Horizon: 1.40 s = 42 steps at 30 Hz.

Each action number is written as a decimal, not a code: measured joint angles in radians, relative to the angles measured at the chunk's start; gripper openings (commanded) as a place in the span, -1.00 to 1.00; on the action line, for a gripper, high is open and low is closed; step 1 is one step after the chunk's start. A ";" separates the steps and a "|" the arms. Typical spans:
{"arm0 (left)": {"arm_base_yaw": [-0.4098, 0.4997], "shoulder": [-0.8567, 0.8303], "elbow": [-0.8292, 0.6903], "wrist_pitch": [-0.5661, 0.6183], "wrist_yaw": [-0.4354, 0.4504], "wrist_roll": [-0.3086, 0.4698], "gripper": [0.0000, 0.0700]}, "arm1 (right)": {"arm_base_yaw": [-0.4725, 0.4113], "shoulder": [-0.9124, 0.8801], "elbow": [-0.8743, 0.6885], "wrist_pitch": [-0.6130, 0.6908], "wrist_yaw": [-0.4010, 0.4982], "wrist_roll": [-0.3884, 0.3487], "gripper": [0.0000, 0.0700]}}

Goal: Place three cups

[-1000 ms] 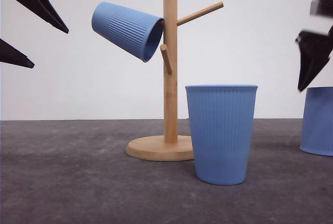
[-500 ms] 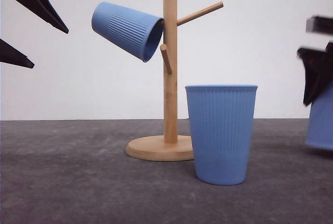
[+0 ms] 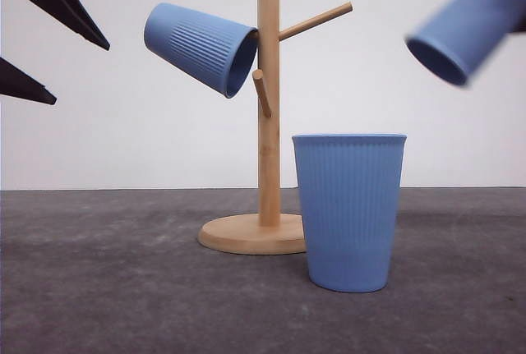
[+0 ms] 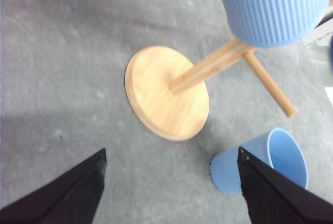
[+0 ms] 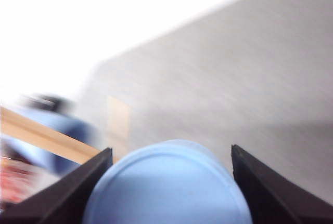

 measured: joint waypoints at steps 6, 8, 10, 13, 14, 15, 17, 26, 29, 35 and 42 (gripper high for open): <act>0.000 0.000 0.000 0.036 0.000 -0.002 0.34 | 0.078 0.045 0.000 0.339 -0.011 0.265 -0.02; 0.000 0.000 0.000 0.037 0.000 -0.003 0.34 | 0.105 0.072 0.000 0.394 -0.002 0.317 -0.02; 0.000 0.000 0.000 0.038 0.000 -0.003 0.34 | 0.133 0.094 0.000 0.412 0.011 0.346 -0.02; 0.000 0.000 0.000 0.038 0.000 -0.003 0.34 | 0.181 0.132 0.000 0.419 0.019 0.366 -0.02; 0.000 0.000 0.000 0.039 0.000 -0.003 0.34 | 0.195 0.146 0.000 0.426 0.020 0.369 -0.02; 0.000 0.000 0.000 0.039 0.000 -0.003 0.34 | 0.207 0.159 0.000 0.434 0.022 0.370 -0.02; 0.000 0.000 0.000 0.039 0.000 -0.003 0.34 | 0.234 0.185 0.000 0.450 0.031 0.375 -0.02; 0.000 0.000 0.000 0.039 0.000 -0.003 0.34 | 0.312 0.244 0.000 0.455 0.096 0.374 -0.02; 0.000 0.000 0.000 0.039 0.000 -0.003 0.34 | 0.324 0.251 0.000 0.454 0.100 0.365 0.00; 0.000 0.000 0.000 0.039 0.000 -0.003 0.34 | 0.330 0.253 0.000 0.435 0.109 0.355 0.38; 0.000 0.000 0.000 0.039 0.000 -0.003 0.34 | 0.330 0.253 0.000 0.425 0.098 0.343 0.42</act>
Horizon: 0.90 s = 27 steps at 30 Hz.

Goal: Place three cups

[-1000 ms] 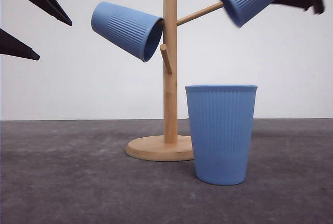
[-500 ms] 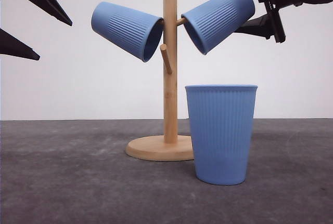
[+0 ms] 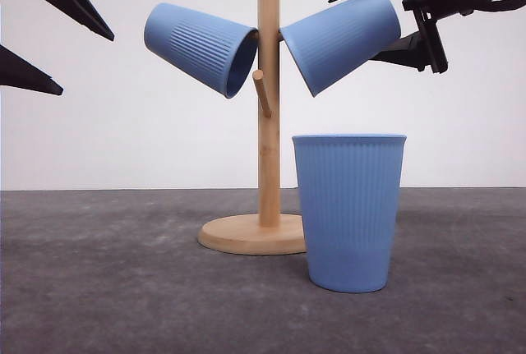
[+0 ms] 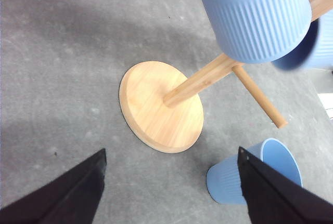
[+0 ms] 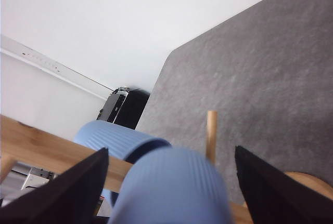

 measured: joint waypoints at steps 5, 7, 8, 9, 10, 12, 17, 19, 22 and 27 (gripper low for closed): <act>0.000 0.000 0.000 0.000 0.000 0.000 0.34 | 0.000 0.000 0.000 -0.028 -0.001 -0.018 0.43; 0.000 0.000 0.000 0.000 0.000 0.000 0.34 | -0.001 0.000 0.000 -0.038 -0.001 -0.029 0.43; 0.000 0.000 0.000 0.000 0.000 0.000 0.34 | -0.003 0.000 0.000 -0.041 -0.001 -0.033 0.43; 0.000 0.000 0.000 0.000 0.000 0.000 0.34 | -0.007 0.000 0.000 -0.042 -0.001 -0.037 0.43; 0.000 0.000 0.000 0.000 0.000 0.000 0.34 | -0.009 -0.002 0.000 -0.042 -0.001 -0.039 0.43; 0.000 0.000 0.000 0.000 0.000 0.000 0.34 | -0.018 -0.008 0.000 -0.042 -0.001 -0.041 0.43; 0.000 0.000 0.000 0.000 0.000 0.000 0.34 | -0.070 -0.037 0.000 -0.041 -0.001 -0.048 0.43; 0.000 0.000 0.000 0.000 0.000 0.000 0.34 | -0.096 -0.050 0.000 -0.045 -0.001 -0.050 0.43; 0.000 0.000 0.000 0.000 0.000 0.000 0.34 | -0.139 -0.080 0.000 -0.091 -0.009 -0.063 0.43; 0.000 0.000 0.000 0.000 0.000 -0.002 0.34 | -0.209 -0.173 0.000 -0.325 -0.020 -0.181 0.42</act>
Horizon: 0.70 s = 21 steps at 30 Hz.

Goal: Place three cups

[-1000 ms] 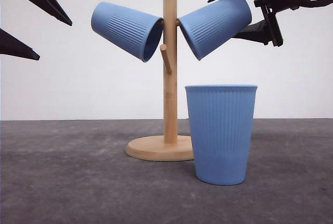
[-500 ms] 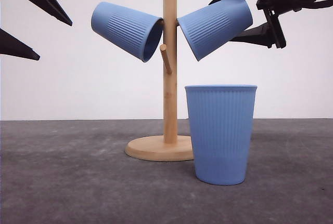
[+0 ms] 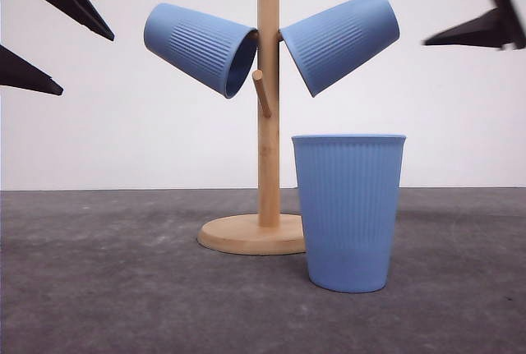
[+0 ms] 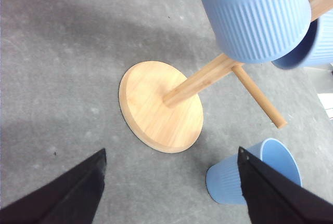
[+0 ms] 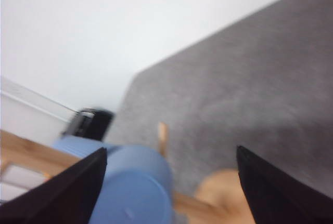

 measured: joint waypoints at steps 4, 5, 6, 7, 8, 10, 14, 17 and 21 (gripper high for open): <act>0.000 0.000 0.000 -0.001 0.000 -0.001 0.34 | -0.022 -0.080 0.000 -0.271 0.036 -0.162 0.42; 0.000 0.000 0.000 -0.001 0.000 -0.001 0.34 | -0.019 -0.097 0.000 -0.335 0.045 -0.203 0.42; 0.000 0.000 0.000 -0.001 0.000 -0.001 0.34 | -0.014 -0.112 -0.001 -0.385 0.052 -0.238 0.42; 0.000 0.000 0.000 -0.003 0.000 -0.001 0.34 | -0.006 -0.128 -0.005 -0.423 0.062 -0.268 0.42; 0.000 0.000 0.000 -0.005 0.000 -0.001 0.34 | 0.005 -0.145 -0.014 -0.444 0.074 -0.291 0.42; 0.000 0.000 0.000 -0.007 0.000 -0.001 0.34 | 0.035 -0.176 -0.036 -0.456 0.106 -0.317 0.42; 0.000 0.000 0.000 -0.007 0.000 -0.001 0.34 | 0.121 -0.240 -0.094 -0.483 0.213 -0.340 0.41; 0.000 0.000 0.000 -0.007 0.001 -0.001 0.34 | 0.189 -0.254 -0.128 -0.483 0.268 -0.340 0.39; 0.000 0.000 0.000 -0.007 0.001 -0.001 0.34 | 0.284 -0.250 -0.155 -0.467 0.345 -0.318 0.38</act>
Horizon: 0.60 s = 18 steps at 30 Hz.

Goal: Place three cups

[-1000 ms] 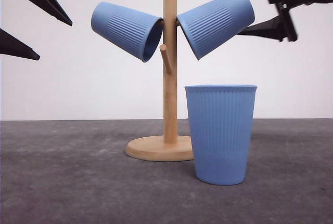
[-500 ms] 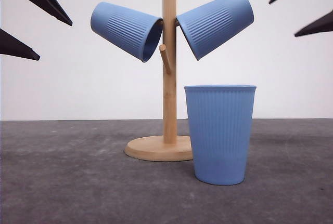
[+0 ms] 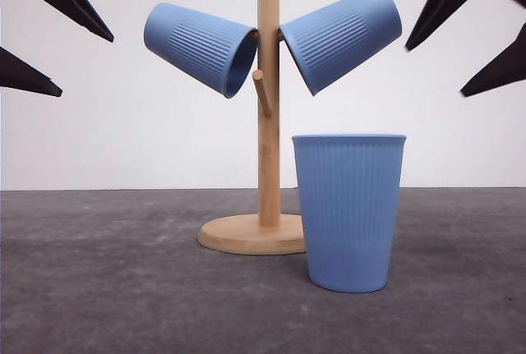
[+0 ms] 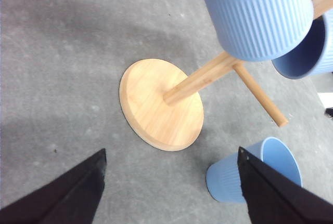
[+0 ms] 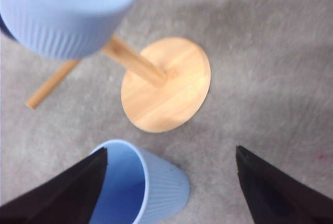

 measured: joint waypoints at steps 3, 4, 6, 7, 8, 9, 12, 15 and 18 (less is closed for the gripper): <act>0.000 0.000 0.000 0.000 0.000 0.000 0.35 | 0.078 0.014 -0.003 0.025 0.064 0.027 0.37; 0.000 0.000 0.000 0.000 0.000 0.000 0.35 | 0.101 0.021 -0.003 0.031 0.083 0.036 0.37; 0.000 0.000 0.000 0.000 0.000 0.000 0.35 | 0.140 0.041 -0.006 0.044 0.103 0.057 0.37; 0.000 0.000 0.000 0.000 0.000 0.000 0.35 | 0.155 0.053 -0.009 0.051 0.106 0.068 0.37; 0.000 0.000 0.000 0.000 0.000 0.000 0.35 | 0.168 0.067 -0.015 0.058 0.108 0.079 0.33; 0.000 0.000 0.000 0.000 0.000 0.000 0.35 | 0.178 0.081 -0.022 0.065 0.113 0.089 0.29; 0.000 0.000 0.000 0.000 0.000 0.000 0.35 | 0.197 0.125 -0.047 0.075 0.123 0.118 0.08; 0.000 0.000 0.000 0.000 0.000 0.000 0.35 | 0.203 0.165 -0.066 0.069 0.124 0.132 -0.04; 0.000 0.000 0.000 0.000 0.000 0.000 0.35 | 0.205 0.193 -0.071 0.050 0.116 0.138 -0.40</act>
